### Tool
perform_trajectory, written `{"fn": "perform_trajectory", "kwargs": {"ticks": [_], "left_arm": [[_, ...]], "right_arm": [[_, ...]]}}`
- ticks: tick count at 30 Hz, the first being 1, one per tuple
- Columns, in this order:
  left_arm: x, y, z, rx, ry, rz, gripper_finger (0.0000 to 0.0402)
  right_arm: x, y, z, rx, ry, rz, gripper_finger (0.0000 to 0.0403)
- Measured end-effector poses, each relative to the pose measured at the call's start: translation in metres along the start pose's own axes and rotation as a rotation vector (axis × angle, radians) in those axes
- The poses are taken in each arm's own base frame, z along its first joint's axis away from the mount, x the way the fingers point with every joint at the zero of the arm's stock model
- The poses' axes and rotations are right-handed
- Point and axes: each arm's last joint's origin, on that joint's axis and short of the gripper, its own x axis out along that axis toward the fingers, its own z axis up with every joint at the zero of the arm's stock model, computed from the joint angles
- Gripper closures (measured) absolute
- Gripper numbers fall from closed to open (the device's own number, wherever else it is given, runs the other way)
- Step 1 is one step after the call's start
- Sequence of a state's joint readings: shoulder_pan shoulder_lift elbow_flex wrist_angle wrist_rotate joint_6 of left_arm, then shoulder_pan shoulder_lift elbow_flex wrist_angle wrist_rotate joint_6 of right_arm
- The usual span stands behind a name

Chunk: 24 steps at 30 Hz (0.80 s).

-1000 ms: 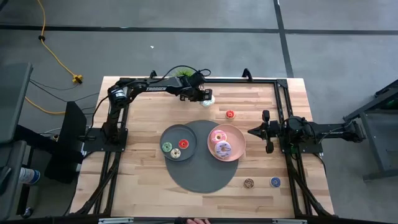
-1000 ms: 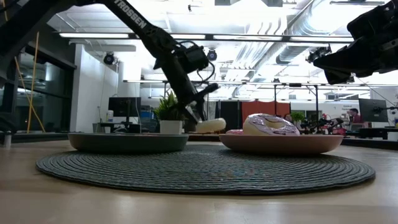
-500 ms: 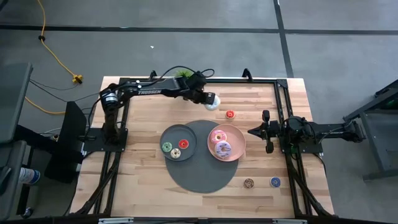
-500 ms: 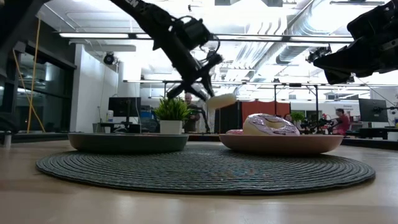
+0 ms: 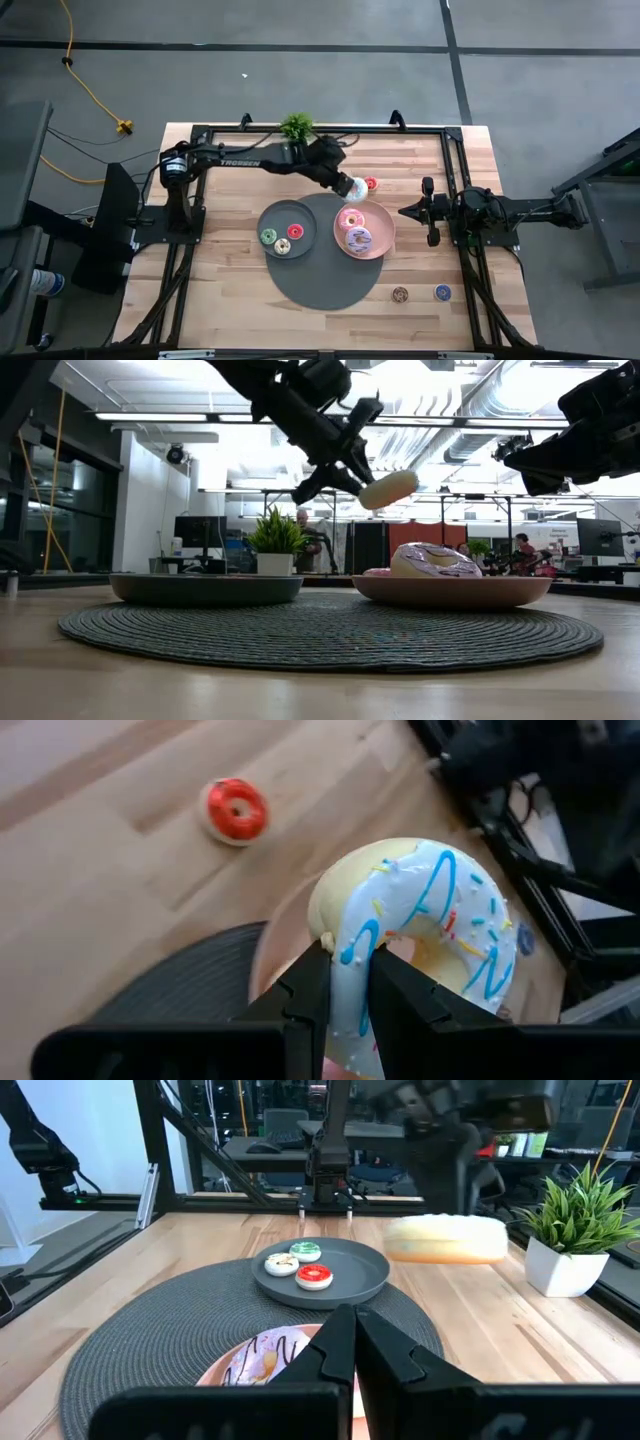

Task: Pick & Place donuts
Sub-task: Put the big white donut on the pink plate

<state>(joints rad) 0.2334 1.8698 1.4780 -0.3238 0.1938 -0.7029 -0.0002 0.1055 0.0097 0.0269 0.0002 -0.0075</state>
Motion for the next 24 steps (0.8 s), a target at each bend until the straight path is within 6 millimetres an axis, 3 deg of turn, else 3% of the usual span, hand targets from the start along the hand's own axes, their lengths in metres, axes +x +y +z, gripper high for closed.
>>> {"fn": "perform_trajectory", "kwargs": {"ticks": [6, 13, 24], "left_arm": [[0.006, -0.02, -0.012, 0.046, -0.049, -0.009, 0.0344], [0.039, -0.031, -0.025, 0.065, -0.023, 0.023, 0.0344], [0.082, -0.039, -0.022, 0.108, 0.047, 0.094, 0.0344]], "right_arm": [[0.0, 0.0, 0.0, 0.0, 0.0, 0.0, 0.0402], [0.0, 0.0, 0.0, 0.0, 0.0, 0.0, 0.0402], [0.0, 0.0, 0.0, 0.0, -0.003, 0.0, 0.0402]]}}
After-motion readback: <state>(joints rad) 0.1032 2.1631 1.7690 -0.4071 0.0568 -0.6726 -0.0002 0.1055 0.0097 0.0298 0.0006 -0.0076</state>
